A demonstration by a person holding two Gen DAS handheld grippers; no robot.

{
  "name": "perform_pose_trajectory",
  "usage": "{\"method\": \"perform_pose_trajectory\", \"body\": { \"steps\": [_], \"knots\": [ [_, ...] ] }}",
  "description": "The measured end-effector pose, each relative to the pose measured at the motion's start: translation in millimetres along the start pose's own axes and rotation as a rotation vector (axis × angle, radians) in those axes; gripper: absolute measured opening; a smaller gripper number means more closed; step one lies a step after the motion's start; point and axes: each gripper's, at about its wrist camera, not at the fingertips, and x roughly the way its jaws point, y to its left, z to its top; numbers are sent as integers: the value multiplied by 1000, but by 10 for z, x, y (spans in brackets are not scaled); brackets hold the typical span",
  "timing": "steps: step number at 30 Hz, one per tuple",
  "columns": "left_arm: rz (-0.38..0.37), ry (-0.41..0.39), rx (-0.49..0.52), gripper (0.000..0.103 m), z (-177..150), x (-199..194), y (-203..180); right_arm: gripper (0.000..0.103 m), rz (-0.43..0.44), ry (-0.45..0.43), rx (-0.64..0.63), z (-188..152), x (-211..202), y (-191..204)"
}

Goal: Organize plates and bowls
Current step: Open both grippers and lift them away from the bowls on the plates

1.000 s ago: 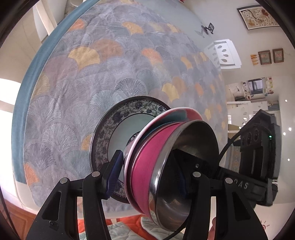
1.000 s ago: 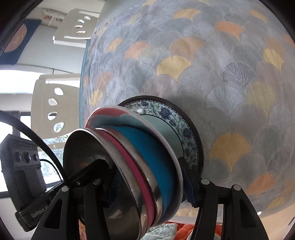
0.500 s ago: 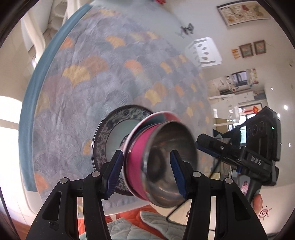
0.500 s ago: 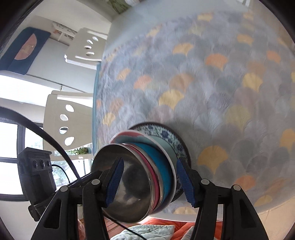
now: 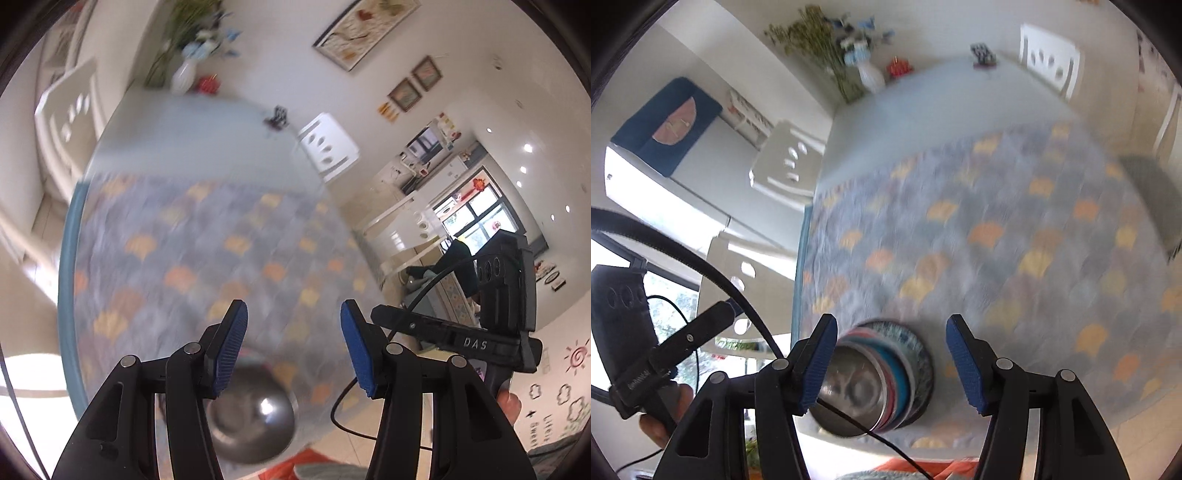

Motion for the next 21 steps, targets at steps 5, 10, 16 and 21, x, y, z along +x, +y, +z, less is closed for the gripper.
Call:
{"method": "perform_pose_trajectory", "body": {
  "steps": [5, 10, 16, 21],
  "knots": [
    [132, -92, 110, 57, 182, 109, -448, 64, -20, -92, -47, 220, -279, -83],
    [410, -153, 173, 60, 201, 429, -770, 77, -101, -139, -93, 345, -295, -221],
    [491, -127, 113, 64, 93, 753, -857, 77, -202, -117, -166, 347, -50, -463],
    [569, -93, 121, 64, -78, 964, -931, 77, -231, -24, -189, 280, 286, -689]
  ]
}}
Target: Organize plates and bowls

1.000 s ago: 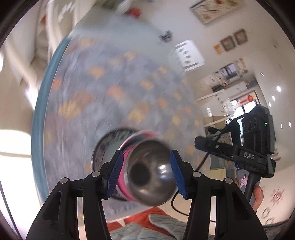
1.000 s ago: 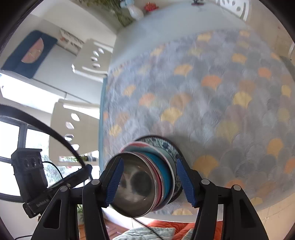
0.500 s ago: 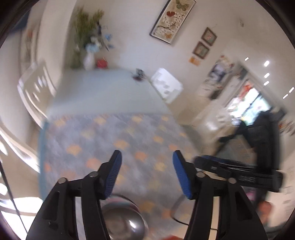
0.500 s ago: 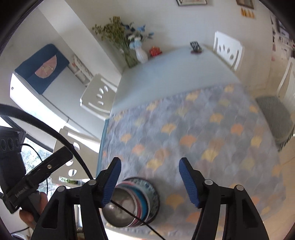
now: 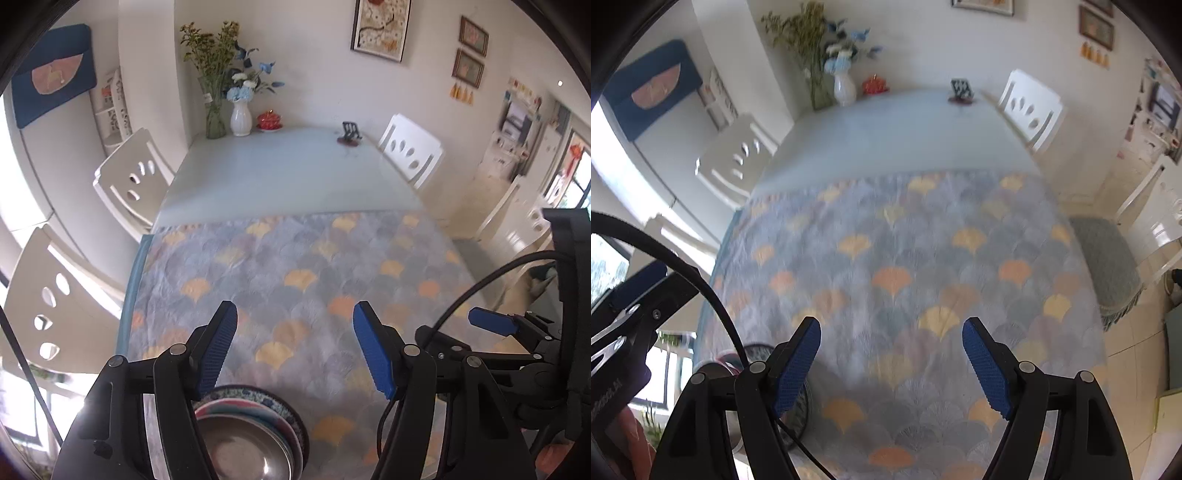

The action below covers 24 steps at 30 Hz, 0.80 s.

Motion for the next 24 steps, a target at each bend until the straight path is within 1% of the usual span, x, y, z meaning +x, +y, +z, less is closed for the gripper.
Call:
{"method": "perform_pose_trajectory", "body": {
  "steps": [3, 6, 8, 12, 16, 21, 23, 24],
  "knots": [
    [26, 29, -16, 64, -115, 86, -39, 77, 3, 29, -42, -34, 108, -8],
    [16, 78, -65, 64, -206, 166, -4, 77, -12, 26, -88, -50, 127, -1],
    [15, 102, -80, 64, -242, 196, 20, 77, -14, 28, -101, -44, 157, 6],
    [36, 106, -83, 64, -278, 211, 21, 77, -2, 51, -102, -33, 208, -12],
    [34, 116, -107, 64, -289, 247, 31, 77, 8, 81, -97, -44, 269, -40],
    [52, 126, -110, 64, -310, 272, 8, 77, 12, 92, -92, -41, 295, -73],
    [63, 125, -112, 66, -316, 272, 5, 77, 14, 96, -90, -40, 310, -88],
    [68, 126, -113, 69, -317, 276, 8, 77, 15, 100, -88, -47, 322, -97]
  ]
}}
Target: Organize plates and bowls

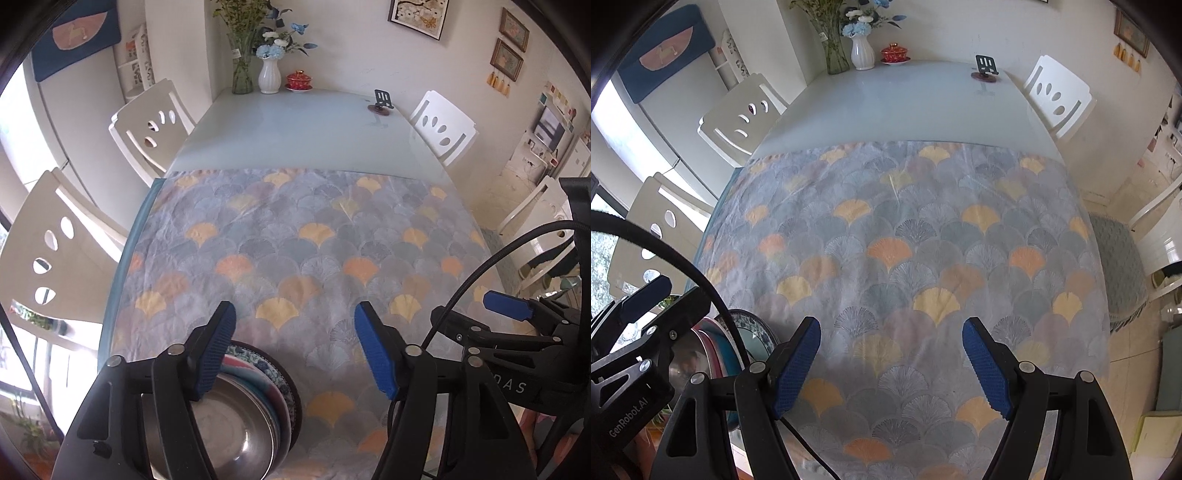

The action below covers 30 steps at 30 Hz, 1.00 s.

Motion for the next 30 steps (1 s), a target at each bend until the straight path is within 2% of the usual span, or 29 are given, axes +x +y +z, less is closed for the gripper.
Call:
{"method": "perform_pose_trajectory", "body": {
  "steps": [9, 18, 21, 22, 25, 30],
  "knots": [
    [12, 69, -51, 69, -101, 69, 137, 77, 38, 23, -27, -68, 75, 115],
    [66, 58, -82, 69, -117, -25, 331, 77, 80, 49, -33, -103, 171, 275],
    [137, 19, -85, 70, -114, -87, 423, 77, 85, 45, -29, -81, 172, 327],
    [160, 10, -81, 74, -118, -105, 453, 77, 87, 45, -28, -75, 175, 345],
    [206, 13, -78, 75, -113, -126, 576, 77, 95, 48, -23, -73, 189, 399],
    [188, 23, -80, 75, -152, -156, 743, 77, 103, 52, -14, -81, 207, 546]
  ]
}}
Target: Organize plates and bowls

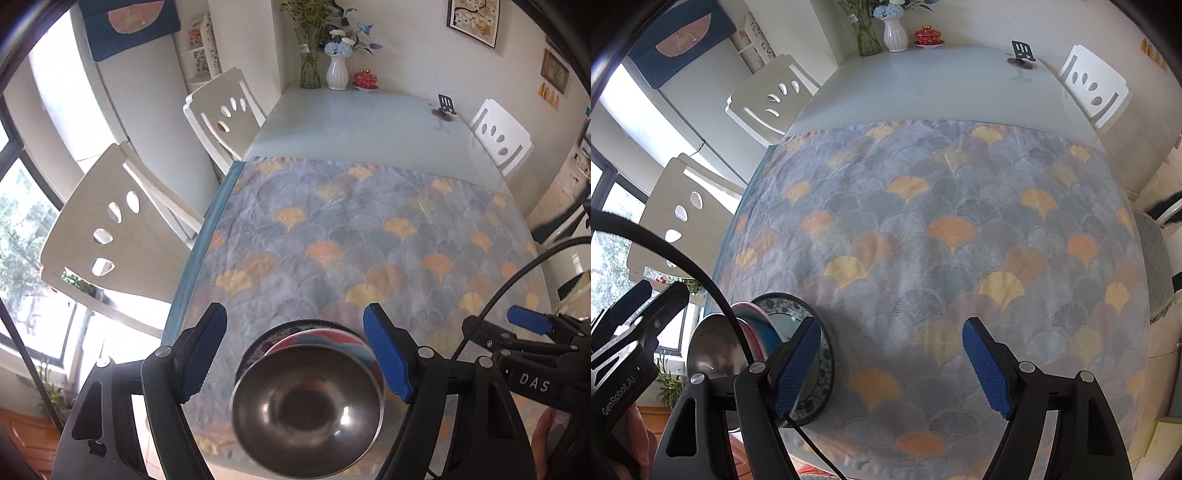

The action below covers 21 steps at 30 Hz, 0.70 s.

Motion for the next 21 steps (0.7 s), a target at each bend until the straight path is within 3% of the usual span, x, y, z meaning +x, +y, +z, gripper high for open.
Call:
{"method": "perform_pose_trajectory", "body": {
  "steps": [5, 14, 21],
  "knots": [
    [-10, 32, 23, 75, -56, 50, 160, 77, -10, -8, -1, -43, 24, 185],
    [1, 25, 87, 75, -112, 54, 426, 78, -81, -141, -13, -258, 7, 584],
    [-34, 29, 135, 75, -109, 199, 467, 78, -104, -82, 107, -555, 282, 406]
  ]
}}
